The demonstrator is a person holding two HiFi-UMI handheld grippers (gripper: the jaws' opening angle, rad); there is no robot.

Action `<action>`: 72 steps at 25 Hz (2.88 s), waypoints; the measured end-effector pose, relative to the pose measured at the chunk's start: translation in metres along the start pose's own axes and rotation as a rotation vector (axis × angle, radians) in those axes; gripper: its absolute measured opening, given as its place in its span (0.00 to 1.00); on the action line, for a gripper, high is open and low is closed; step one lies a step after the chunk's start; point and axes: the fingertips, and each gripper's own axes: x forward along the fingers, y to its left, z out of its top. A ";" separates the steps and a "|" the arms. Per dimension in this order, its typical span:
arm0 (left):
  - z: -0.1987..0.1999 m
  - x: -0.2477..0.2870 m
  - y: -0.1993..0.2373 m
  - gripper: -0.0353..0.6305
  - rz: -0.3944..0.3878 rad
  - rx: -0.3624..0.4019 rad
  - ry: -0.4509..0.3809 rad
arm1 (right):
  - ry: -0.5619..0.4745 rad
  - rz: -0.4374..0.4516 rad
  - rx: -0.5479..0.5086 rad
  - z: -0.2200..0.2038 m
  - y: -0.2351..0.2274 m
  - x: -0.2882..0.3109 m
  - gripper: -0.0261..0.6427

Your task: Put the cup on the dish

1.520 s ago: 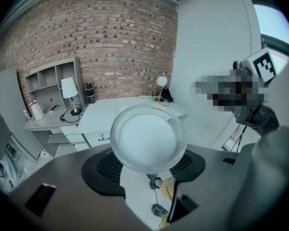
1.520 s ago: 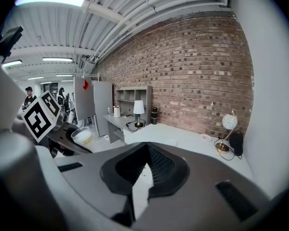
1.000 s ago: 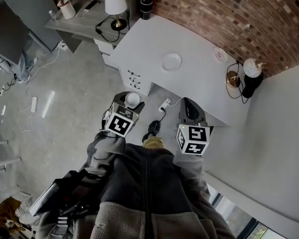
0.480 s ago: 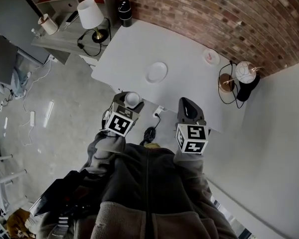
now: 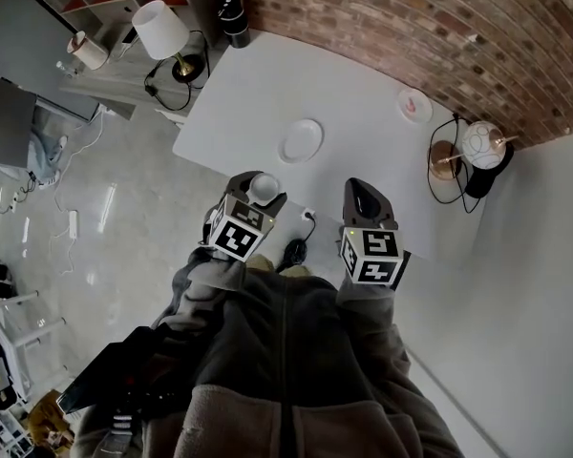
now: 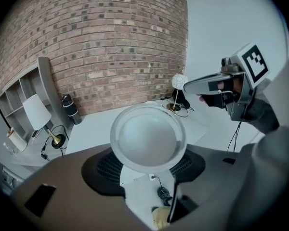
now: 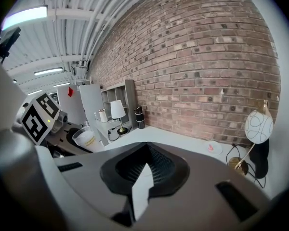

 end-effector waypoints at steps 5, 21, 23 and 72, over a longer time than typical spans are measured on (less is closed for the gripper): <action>-0.005 0.013 0.003 0.44 -0.044 0.014 0.011 | 0.031 0.011 0.019 -0.009 0.006 0.018 0.04; -0.007 0.086 0.034 0.44 -0.142 0.062 0.050 | 0.135 -0.069 0.015 -0.032 -0.004 0.070 0.04; -0.011 0.096 0.035 0.44 -0.146 0.071 0.068 | 0.156 -0.069 0.027 -0.043 -0.005 0.079 0.04; -0.064 0.281 0.072 0.44 -0.180 0.136 0.190 | 0.403 -0.036 0.184 -0.166 -0.020 0.167 0.04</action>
